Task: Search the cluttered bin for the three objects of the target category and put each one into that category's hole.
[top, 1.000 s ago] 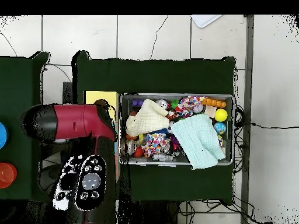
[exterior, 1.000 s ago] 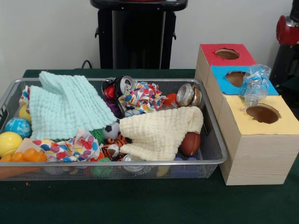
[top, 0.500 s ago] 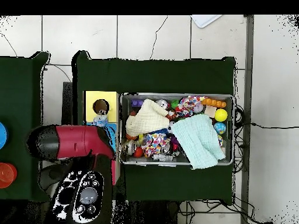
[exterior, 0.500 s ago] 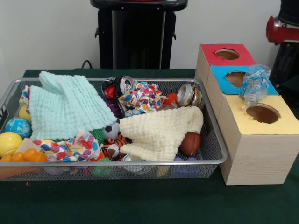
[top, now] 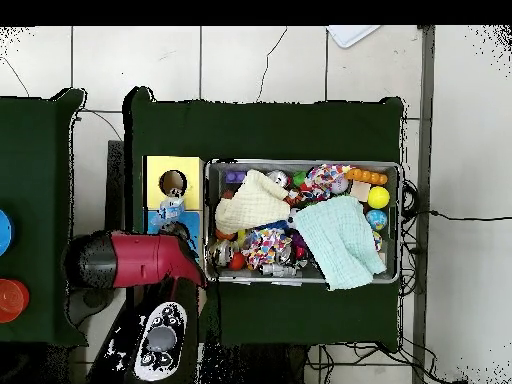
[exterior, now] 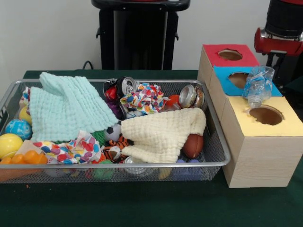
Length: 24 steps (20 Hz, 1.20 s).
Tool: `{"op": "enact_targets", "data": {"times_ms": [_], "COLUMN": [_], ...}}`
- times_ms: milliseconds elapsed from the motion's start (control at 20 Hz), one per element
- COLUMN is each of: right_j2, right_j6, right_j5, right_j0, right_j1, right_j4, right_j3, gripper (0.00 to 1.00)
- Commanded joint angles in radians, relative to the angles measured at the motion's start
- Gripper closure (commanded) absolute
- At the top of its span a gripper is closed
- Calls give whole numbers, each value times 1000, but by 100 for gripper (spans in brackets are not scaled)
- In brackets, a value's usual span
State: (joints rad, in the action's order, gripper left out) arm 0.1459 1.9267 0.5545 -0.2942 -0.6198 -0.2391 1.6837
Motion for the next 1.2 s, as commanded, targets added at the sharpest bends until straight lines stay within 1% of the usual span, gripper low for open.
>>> {"op": "enact_targets", "data": {"times_ms": [50, 350, 500, 600, 650, 900, 1050, 1200], "right_j2": [-25, -15, -12, -15, -14, 10, 34, 54], "right_j6": [200, 189, 201, 217, 236, 355, 400, 425], "right_j5": [-16, 0, 35, 58, 77, 176, 222, 260], "right_j0": [31, 41, 37, 30, 19, -52, -79, -93], "right_j1": [58, 55, 57, 65, 71, 176, 221, 245], "right_j4": [-15, -9, -17, -31, -40, -88, -104, -112], "right_j3": [82, 73, 45, 11, -16, -225, -308, -359], "gripper": [100, 100, 100, 100, 100, 100, 100, 100]}}
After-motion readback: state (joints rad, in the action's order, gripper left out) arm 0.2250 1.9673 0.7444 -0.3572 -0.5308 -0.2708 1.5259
